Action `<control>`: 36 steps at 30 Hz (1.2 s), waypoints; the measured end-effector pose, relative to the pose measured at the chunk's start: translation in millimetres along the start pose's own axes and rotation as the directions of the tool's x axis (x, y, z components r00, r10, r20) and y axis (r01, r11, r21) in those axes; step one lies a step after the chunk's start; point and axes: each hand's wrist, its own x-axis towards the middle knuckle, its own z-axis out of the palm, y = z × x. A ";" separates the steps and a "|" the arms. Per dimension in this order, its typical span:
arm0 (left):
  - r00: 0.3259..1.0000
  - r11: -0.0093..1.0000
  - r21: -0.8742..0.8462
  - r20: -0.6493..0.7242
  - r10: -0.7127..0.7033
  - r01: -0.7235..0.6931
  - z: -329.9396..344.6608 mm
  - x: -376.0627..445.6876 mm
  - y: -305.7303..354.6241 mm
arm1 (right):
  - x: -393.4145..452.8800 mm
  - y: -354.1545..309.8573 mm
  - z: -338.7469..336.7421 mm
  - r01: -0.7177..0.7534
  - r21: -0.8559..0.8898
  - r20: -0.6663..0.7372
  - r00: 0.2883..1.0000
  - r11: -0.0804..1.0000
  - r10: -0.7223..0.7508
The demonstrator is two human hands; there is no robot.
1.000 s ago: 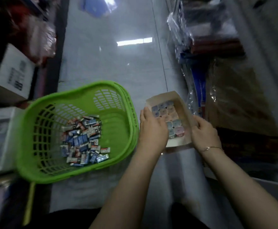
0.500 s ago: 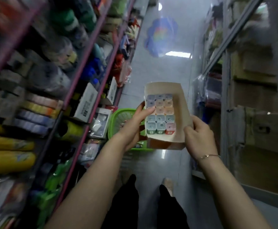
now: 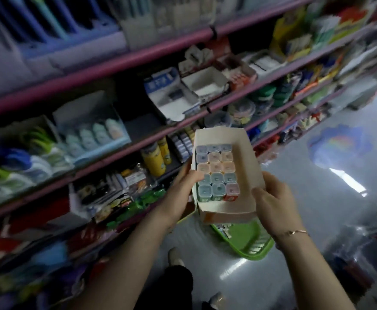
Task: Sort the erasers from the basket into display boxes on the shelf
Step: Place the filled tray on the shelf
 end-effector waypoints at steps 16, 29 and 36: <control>0.941 0.997 -0.045 -0.337 0.036 -0.055 -124.0 -0.4 53.4 | 69.9 -102.8 116.4 0.162 -0.184 0.225 0.967 0.969 -0.119; 0.879 0.993 -0.086 -0.463 -0.112 0.081 -108.1 35.4 76.0 | 136.3 -119.7 117.1 0.209 -0.223 0.426 0.899 0.952 -0.097; 0.880 0.842 0.537 -0.423 0.217 0.050 -96.3 5.5 89.7 | 164.9 -134.8 121.2 0.284 -0.223 0.485 0.862 0.933 -0.146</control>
